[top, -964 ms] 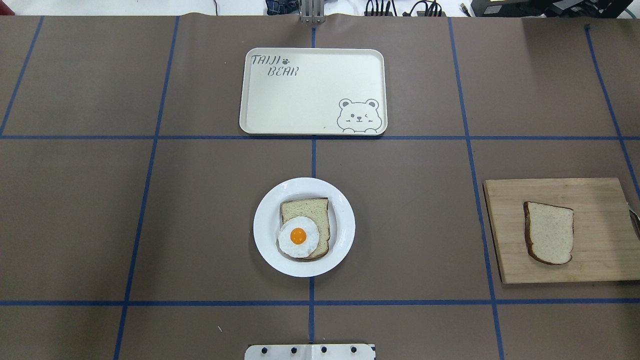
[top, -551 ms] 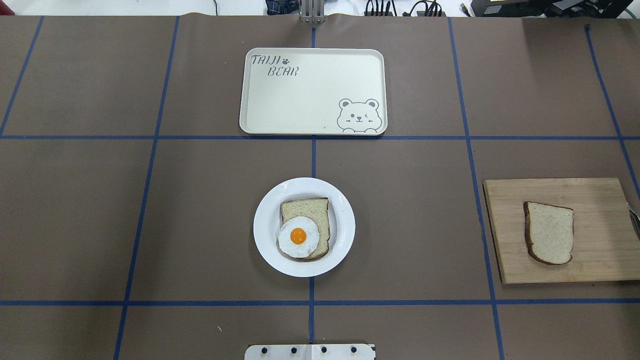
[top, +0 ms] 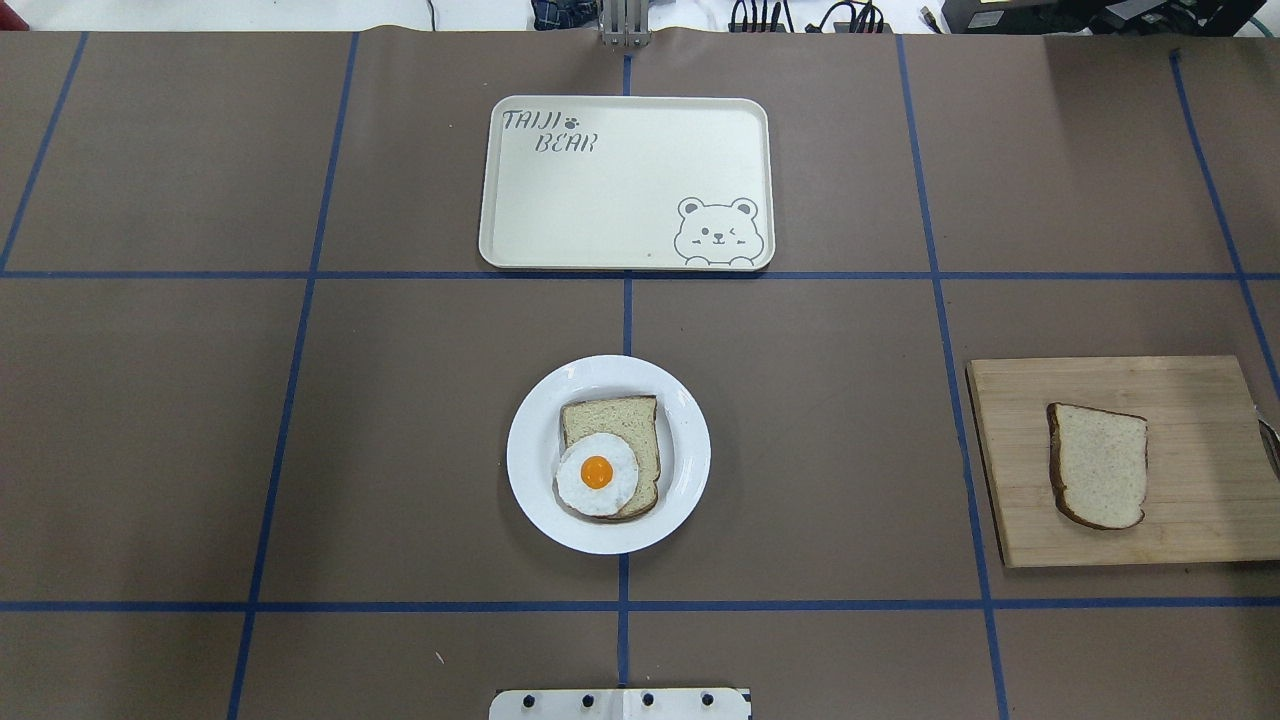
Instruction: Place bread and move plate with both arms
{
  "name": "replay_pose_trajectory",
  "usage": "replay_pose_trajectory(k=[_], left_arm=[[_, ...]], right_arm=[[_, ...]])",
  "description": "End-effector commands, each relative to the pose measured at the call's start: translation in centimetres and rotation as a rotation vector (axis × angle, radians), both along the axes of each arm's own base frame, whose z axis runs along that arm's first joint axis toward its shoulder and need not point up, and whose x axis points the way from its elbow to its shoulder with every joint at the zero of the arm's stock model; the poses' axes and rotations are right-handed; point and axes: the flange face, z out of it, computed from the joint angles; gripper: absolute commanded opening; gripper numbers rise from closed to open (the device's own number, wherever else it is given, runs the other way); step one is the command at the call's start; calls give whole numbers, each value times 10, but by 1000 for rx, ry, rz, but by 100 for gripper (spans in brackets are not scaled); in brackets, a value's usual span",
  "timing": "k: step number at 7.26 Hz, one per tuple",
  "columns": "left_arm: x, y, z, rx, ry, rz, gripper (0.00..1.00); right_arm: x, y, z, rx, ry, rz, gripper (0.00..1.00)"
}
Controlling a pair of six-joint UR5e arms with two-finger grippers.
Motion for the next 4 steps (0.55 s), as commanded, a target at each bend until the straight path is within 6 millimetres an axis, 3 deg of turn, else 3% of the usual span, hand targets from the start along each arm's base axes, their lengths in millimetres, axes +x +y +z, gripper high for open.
replay_pose_trajectory(k=[1,2,3,4], left_arm=[[0,-14,-20,130,2,-3,98],[0,-37,-30,202,-1,-2,98],[-1,-53,-20,201,5,-2,98],[-1,-56,-24,209,6,-2,98]], right_arm=[[-9,-17,-20,36,-102,-8,100],[-8,-23,-36,108,-104,-9,100],[-8,-24,-38,163,-101,-21,100],[-8,-19,-34,233,-109,-26,100]])
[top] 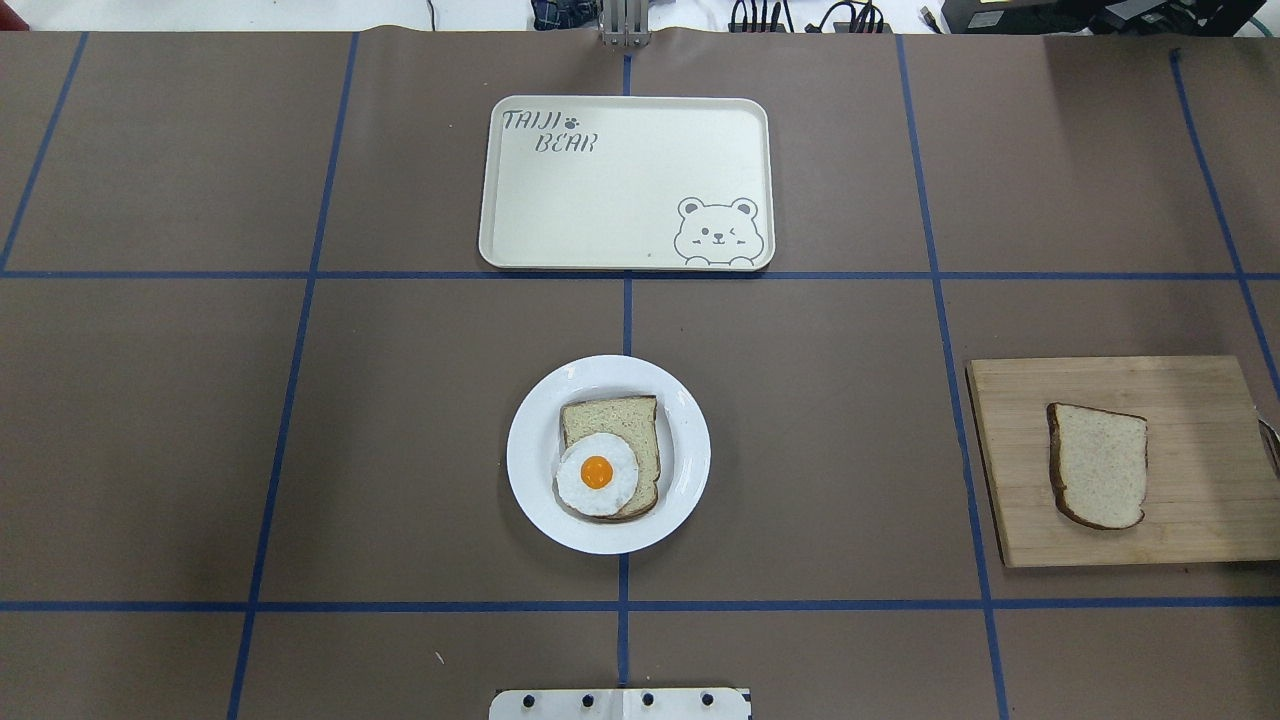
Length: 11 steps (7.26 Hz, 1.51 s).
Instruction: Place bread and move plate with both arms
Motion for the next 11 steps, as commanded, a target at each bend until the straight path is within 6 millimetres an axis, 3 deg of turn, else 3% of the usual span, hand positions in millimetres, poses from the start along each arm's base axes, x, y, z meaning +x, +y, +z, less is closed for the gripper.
replay_pose_trajectory(k=[1,4,6,8,9,10,11], left_arm=[[-1,-6,-1,19,4,1,98],[-1,-6,-2,26,3,1,98],[-1,-5,-2,29,4,3,98],[-1,-5,-5,55,4,1,98],[-1,-2,-2,53,4,2,98],[-1,-2,-1,52,4,2,98],[-1,-2,-1,52,4,2,98]], right_arm=[[-2,4,-6,70,-45,44,100],[-51,19,-12,-76,-142,140,100],[-95,33,-21,-190,-208,249,97],[-164,44,-27,-244,-209,331,94],[-186,61,-22,-243,-204,347,87],[-203,67,-21,-250,-193,355,73],[-223,71,-19,-229,-167,348,67]])
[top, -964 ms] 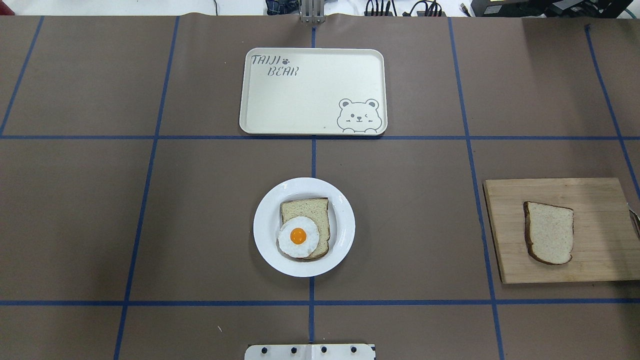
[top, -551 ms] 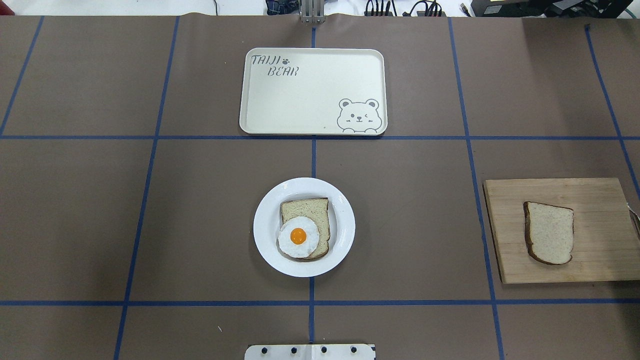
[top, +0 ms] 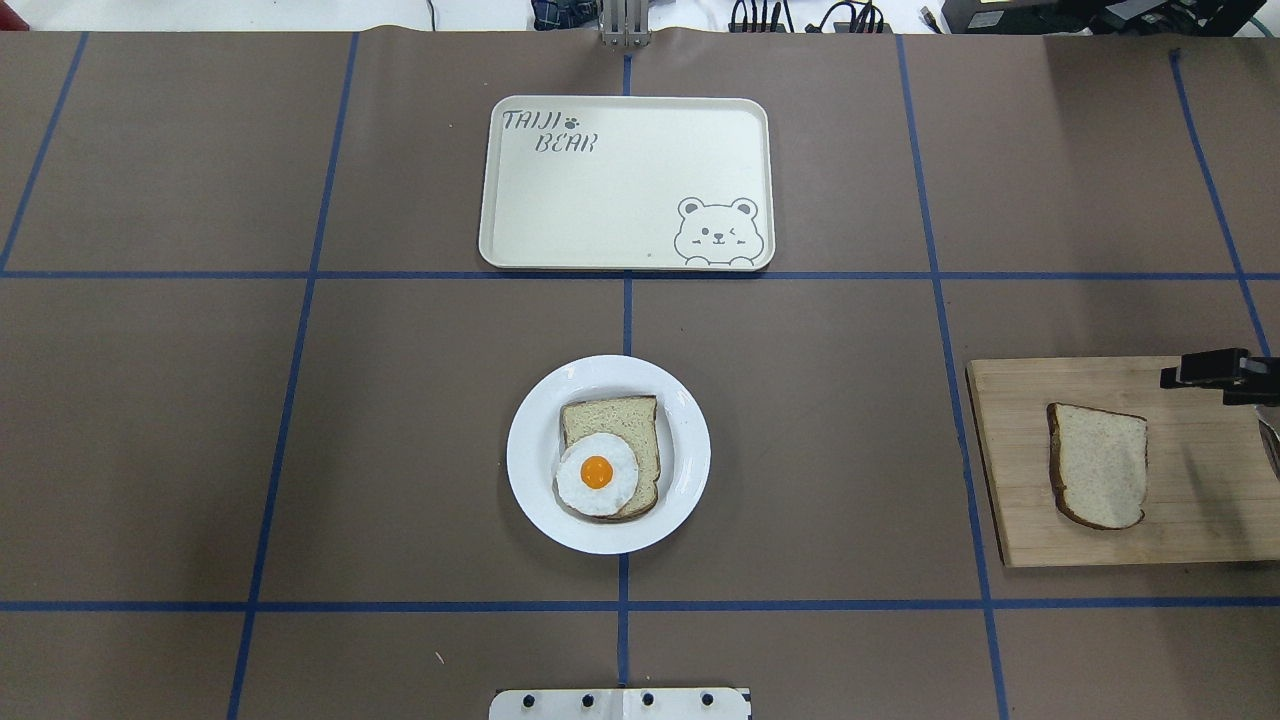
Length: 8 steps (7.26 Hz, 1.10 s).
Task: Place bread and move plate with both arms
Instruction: 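Lower the right gripper onto the bread slice on the wooden board and grasp it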
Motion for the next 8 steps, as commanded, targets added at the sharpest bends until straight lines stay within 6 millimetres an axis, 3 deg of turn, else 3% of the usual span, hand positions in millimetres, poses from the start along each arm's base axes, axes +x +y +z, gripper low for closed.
replay_pose_trajectory(k=[1,2,4,7,8], left_arm=[[0,1,1,-2,0,0,98],[0,1,2,-3,0,0,98],[0,1,2,-3,-1,-1,98],[-3,10,4,-7,0,-5,98],[-3,10,5,-8,0,-5,98]], right_arm=[[-38,13,3,19,39,-14,64],[-44,16,4,23,45,-28,57],[-57,20,8,36,70,-40,55],[-56,22,19,38,97,-46,55],[-58,20,16,44,94,-43,49]])
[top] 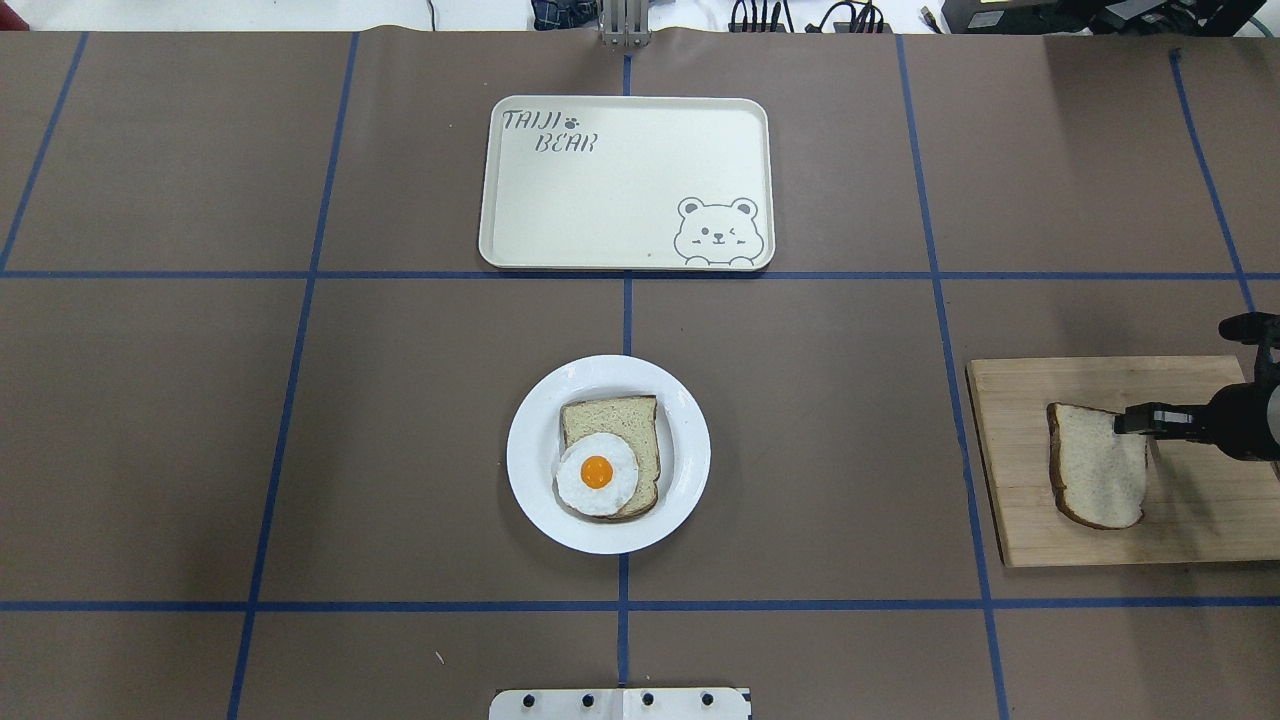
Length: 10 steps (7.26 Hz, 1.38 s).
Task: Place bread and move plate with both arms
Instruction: 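Lower the right gripper onto the bread slice on the wooden board and grasp it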
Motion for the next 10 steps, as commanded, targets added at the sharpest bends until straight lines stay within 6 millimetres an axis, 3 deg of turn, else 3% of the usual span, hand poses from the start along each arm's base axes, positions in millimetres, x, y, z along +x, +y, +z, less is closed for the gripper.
replay_pose_trajectory(k=[1,3,7,10], left_arm=[[-1,3,2,-5,0,-2,98],[-1,3,3,-6,0,-2,98],[-1,3,3,-7,1,-3,98],[-1,3,4,-10,1,-4,98]], right_arm=[[-2,-2,-1,6,2,1,34],[-5,-1,-4,12,-2,-6,0],[-2,-1,-8,30,-15,-39,0],[71,-22,-25,43,-163,-110,0]])
